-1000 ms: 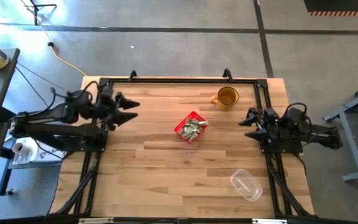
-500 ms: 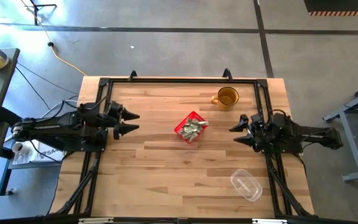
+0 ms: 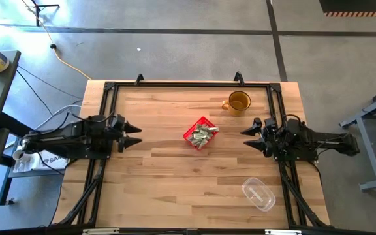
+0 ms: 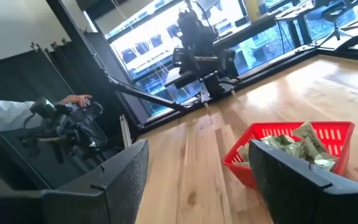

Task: Pick and place items into bin
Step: Return to Home Position

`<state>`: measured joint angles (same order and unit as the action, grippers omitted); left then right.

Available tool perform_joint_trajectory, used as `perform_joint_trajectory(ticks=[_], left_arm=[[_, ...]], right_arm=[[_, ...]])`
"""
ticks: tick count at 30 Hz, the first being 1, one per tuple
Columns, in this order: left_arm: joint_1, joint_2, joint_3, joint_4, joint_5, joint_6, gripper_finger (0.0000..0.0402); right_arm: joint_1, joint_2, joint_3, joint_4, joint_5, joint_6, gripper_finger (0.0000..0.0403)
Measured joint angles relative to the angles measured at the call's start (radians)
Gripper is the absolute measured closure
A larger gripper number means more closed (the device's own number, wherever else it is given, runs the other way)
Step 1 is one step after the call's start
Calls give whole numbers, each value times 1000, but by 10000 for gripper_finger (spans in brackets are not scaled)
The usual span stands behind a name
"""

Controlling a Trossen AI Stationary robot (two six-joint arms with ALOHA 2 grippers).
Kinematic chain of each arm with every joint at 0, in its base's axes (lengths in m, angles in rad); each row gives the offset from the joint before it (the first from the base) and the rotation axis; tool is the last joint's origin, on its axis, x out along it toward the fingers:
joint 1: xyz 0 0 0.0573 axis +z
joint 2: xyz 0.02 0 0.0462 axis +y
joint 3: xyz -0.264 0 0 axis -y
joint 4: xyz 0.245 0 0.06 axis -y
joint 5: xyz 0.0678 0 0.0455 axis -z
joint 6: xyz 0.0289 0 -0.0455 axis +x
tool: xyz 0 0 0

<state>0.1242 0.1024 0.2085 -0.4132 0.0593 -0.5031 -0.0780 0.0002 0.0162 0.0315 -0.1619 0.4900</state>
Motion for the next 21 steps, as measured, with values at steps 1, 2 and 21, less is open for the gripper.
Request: perform_joint_trajectory(ticks=[1, 2, 21], left_arm=[[0, -18, -20, 2, 0, 0, 46], [0, -35, -42, 2, 0, 0, 46], [-60, -96, -88, 28, -19, 6, 46]], right_arm=[[0, 0, 0, 0, 0, 0, 136], [0, 0, 0, -1, 0, 0, 136], [0, 11, -7, 16, -1, 0, 136]])
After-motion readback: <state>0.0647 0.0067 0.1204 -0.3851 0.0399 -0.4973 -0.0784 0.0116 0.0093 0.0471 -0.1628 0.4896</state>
